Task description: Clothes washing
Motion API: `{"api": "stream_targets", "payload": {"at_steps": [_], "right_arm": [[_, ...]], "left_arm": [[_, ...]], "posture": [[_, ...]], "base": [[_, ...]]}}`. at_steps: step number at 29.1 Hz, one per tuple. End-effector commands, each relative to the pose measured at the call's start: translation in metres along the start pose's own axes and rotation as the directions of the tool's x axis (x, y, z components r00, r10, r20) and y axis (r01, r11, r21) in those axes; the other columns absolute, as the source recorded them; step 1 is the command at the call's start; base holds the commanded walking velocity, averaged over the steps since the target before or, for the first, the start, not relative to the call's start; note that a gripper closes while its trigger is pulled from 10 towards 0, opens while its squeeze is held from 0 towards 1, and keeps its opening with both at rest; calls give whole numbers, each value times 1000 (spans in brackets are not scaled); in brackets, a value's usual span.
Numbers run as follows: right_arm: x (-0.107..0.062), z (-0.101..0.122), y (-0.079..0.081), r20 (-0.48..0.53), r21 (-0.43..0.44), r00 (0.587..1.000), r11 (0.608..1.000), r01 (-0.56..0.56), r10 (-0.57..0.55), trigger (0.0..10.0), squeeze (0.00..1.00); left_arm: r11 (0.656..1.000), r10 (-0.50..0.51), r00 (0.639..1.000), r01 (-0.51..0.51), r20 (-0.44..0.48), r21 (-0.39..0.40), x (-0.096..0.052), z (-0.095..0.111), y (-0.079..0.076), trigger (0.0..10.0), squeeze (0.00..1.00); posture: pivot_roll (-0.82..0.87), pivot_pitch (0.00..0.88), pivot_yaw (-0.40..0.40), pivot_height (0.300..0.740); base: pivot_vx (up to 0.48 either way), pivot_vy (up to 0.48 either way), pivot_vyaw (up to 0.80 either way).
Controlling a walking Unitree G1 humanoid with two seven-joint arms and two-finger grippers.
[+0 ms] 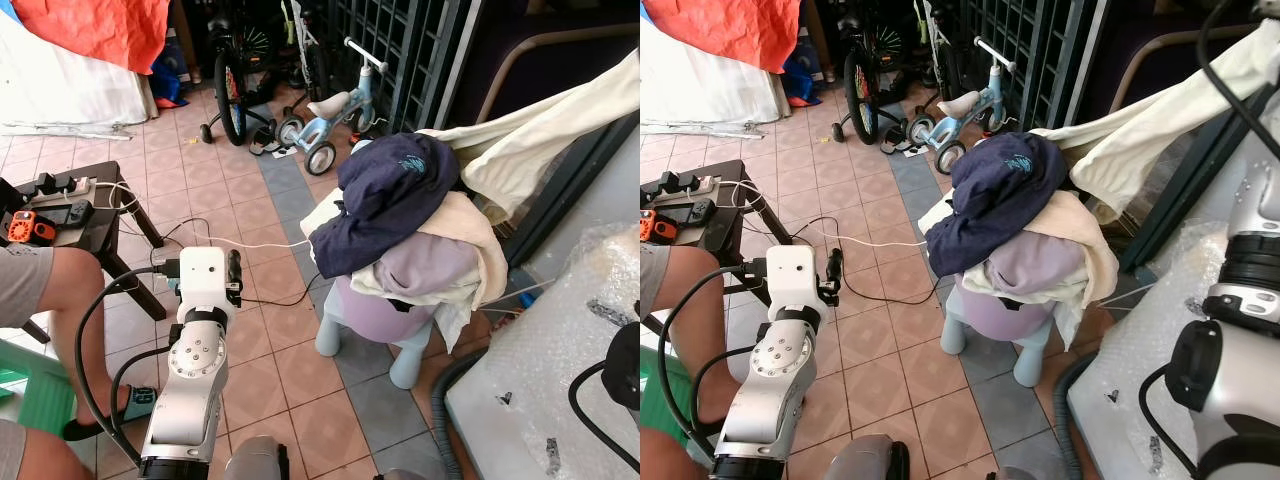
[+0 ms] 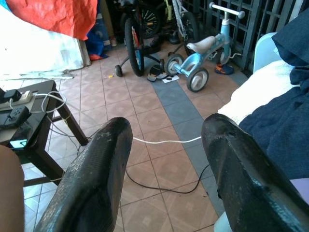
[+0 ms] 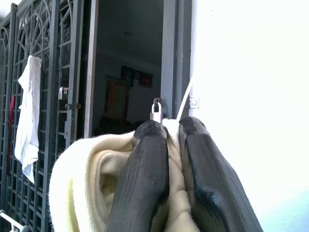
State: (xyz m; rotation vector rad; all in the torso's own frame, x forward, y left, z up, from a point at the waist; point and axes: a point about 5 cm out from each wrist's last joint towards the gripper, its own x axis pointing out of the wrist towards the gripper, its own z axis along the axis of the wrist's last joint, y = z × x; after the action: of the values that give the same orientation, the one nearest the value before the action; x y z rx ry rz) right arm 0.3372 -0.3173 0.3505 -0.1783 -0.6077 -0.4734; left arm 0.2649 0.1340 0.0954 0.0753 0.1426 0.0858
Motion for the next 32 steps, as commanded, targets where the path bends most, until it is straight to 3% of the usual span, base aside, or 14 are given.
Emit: {"api": "stream_targets", "payload": {"at_steps": [1,7,11,14,15,18,19,20,21,22,27,30,31,32], "right_arm": [[1,1,0,11,-15,1000,1000,-8,8,0,0],[1,-7,15,16,-20,996,996,-82,82,0,0],[-7,-18,28,-30,55,991,990,-132,134,0,0],[-23,-28,59,-49,168,960,949,-266,277,0,0],[-30,-27,75,-36,251,938,912,-325,344,0,0],[-38,-20,98,-8,399,886,814,-421,463,0,0],[-41,-15,106,12,449,864,769,-454,503,0,0],[-45,-4,116,50,541,830,684,-490,555,0,0],[-45,-4,116,50,541,830,684,-490,555,0,0],[-46,7,123,90,593,806,619,-515,584,0,0],[-44,15,133,107,646,804,574,-504,585,0,0],[-45,12,156,85,638,782,569,-519,618,0,0],[-45,12,156,85,638,782,569,-519,618,0,0],[-49,12,173,62,652,779,566,-505,623,0,0]], "left_arm": [[1000,-2,1000,2,5,-3,0,1,0,10000,0],[1000,-10,1000,10,11,0,3,2,-4,10000,0],[1000,-10,1000,10,11,-6,2,2,-3,10000,0],[1000,-7,1000,7,2,-8,0,-1,-1,10000,0],[1000,-7,1000,7,2,-10,1,-1,-2,10000,0],[1000,-10,1000,10,4,-13,1,0,-3,10000,0],[1000,-10,1000,10,4,-15,2,0,-3,10000,0],[1000,-12,1000,12,4,-17,2,0,-4,10000,0],[1000,-12,1000,12,4,-17,2,0,-4,10000,0],[1000,-13,1000,13,4,-18,3,-1,-4,10000,0],[1000,-15,1000,16,12,-17,6,-1,-7,10000,0],[999,-19,999,19,30,-30,13,4,-14,10000,0],[999,-19,999,19,30,-30,13,4,-14,10000,0],[999,-14,999,15,38,-35,14,6,-15,10000,0]], "posture": [[-3,48,17,740],[-11,48,18,740],[-10,50,16,740],[-9,50,13,740],[-8,48,12,740],[-9,44,12,740],[-10,43,12,740],[-12,39,11,740],[-12,39,11,740],[-15,31,9,740],[-24,12,3,740],[-23,0,-10,740],[-23,0,-10,740],[-16,0,-19,740]], "base": [[0,0,0],[0,0,0],[0,0,0],[0,0,0],[0,0,0],[0,0,0],[0,0,0],[0,0,0],[0,0,0],[0,0,0],[0,0,0],[0,0,0],[0,0,0],[0,0,0]]}}
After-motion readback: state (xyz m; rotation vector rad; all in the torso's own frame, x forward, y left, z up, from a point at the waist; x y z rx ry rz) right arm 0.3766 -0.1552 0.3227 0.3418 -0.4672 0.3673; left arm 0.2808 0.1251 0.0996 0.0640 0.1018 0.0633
